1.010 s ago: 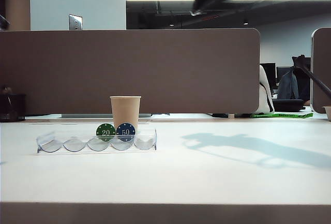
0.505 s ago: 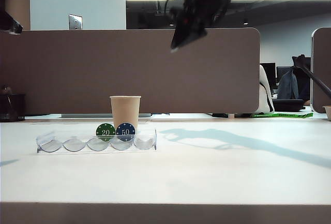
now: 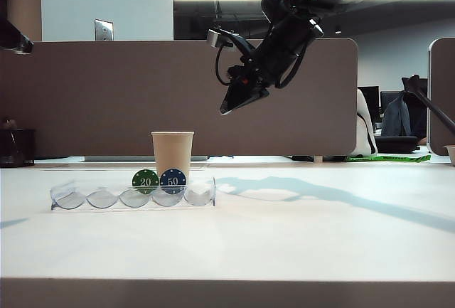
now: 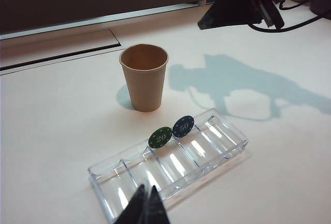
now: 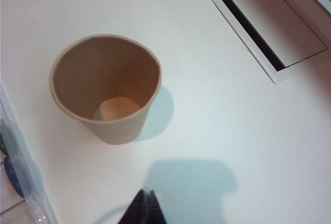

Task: Pick up the chip with the greater value and put it into the paper cup.

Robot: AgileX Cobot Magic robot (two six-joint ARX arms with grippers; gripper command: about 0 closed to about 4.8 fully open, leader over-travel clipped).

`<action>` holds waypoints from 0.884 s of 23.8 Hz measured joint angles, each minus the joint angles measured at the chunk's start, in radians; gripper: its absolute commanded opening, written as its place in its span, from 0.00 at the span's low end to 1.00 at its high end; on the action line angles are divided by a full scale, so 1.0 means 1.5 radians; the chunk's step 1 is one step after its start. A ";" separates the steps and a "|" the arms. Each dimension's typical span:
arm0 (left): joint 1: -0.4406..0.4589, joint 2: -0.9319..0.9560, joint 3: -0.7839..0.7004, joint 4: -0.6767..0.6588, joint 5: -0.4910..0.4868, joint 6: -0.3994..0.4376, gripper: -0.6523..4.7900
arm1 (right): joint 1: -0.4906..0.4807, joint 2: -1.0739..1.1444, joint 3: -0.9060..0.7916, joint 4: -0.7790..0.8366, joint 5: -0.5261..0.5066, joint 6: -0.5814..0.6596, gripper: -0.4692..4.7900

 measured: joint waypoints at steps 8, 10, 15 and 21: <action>0.000 0.000 0.000 0.000 0.000 0.000 0.11 | -0.016 0.003 0.048 -0.011 -0.034 -0.016 0.09; 0.000 0.002 0.000 0.000 0.000 0.000 0.11 | -0.015 0.003 0.067 -0.010 -0.049 -0.016 0.09; 0.000 0.009 0.000 0.001 0.012 0.000 0.11 | -0.015 0.019 0.111 -0.021 -0.059 -0.019 0.09; 0.000 0.012 0.000 0.011 0.015 -0.001 0.11 | 0.003 0.060 0.134 -0.119 -0.119 -0.063 0.09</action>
